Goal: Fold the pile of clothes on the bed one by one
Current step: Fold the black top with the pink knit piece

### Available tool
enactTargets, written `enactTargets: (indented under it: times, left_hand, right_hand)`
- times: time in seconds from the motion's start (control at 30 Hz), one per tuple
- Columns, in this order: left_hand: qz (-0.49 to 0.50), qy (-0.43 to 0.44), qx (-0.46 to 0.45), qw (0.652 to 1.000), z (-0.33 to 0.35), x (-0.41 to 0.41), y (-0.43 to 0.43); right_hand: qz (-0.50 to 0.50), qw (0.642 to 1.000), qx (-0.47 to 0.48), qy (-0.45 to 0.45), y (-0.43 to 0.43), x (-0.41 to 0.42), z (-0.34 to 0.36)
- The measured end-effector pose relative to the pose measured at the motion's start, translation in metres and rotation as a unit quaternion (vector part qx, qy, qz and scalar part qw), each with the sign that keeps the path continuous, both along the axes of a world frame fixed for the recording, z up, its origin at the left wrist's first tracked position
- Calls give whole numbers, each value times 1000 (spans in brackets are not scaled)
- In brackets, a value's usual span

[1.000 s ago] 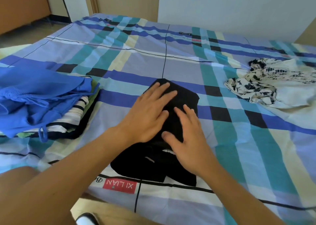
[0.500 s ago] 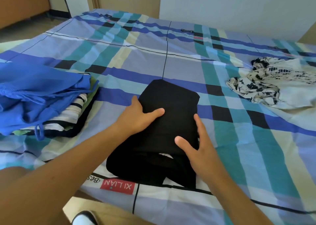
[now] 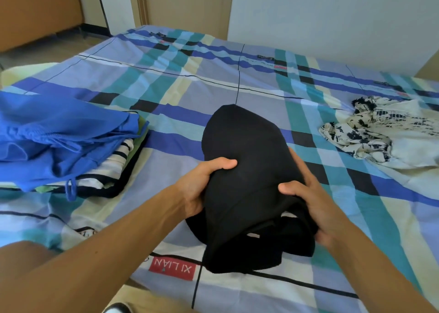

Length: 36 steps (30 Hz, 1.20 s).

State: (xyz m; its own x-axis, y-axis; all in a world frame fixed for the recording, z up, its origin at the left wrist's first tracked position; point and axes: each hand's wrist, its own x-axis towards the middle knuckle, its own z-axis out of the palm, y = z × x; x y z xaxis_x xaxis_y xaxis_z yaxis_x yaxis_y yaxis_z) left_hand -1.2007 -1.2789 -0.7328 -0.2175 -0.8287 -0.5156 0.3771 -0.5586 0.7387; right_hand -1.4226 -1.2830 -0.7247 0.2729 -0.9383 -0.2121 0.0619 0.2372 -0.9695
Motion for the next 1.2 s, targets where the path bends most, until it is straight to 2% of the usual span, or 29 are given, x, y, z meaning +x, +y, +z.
enactTargets:
  times: [0.1,0.17,0.3,0.4,0.5,0.63,0.7,0.77,0.83,0.87,0.9,0.93,0.97,1.0,1.03,1.1,1.13,1.2]
  left_hand:
    - [89,26,-29,995,14,3,-1]
    - [164,49,-55,984,28,15,-4]
    - [301,64,-141,941,61,48,-3]
    - [363,56,-199,908,85,86,6]
    - [372,8,-257,892,106,146,21]
    - [397,-56,-220,889,113,220,45]
    - [448,-95,-174,872,92,241,58]
    - [532,-146,-109,827,63,249,80]
    - [610,-239,-68,752,53,248,104]
    - [640,-295,-100,703,62,251,108]
    - [646,-347,-181,656,76,258,106]
    - [606,-401,-275,629,93,267,97]
    - [522,-474,-343,621,112,278,84]
    - [411,-562,-369,617,126,290,68]
    - [282,-646,-363,609,132,303,52]
    - [28,-770,-265,579,127,325,27]
    - [-57,-795,-209,567,117,331,21]
    - [-109,-804,-173,559,94,335,20]
  right_hand:
    - [-56,997,18,41,-15,8,24]
    - [-72,997,16,22,-16,24,36]
    - [1,994,33,-106,-12,82,62]
    - [56,992,-15,-108,-23,147,84]
    - [81,986,-76,-122,-39,217,99]
    - [94,982,-60,-151,-54,303,96]
    - [92,990,-38,-100,-53,333,76]
    - [99,995,-23,-9,-45,347,47]
    - [103,994,-8,18,-39,351,24]
    - [102,995,-11,17,-40,351,20]
    - [103,994,-18,23,-43,351,18]
    - [112,993,-25,33,-47,351,19]
    - [119,991,-29,48,-49,350,20]
    - [126,989,-33,68,-49,347,22]
    - [129,987,-38,85,-49,346,24]
    - [136,978,-57,148,-49,342,33]
    - [139,966,-79,201,-49,341,42]
    - [122,925,-178,313,-52,342,64]
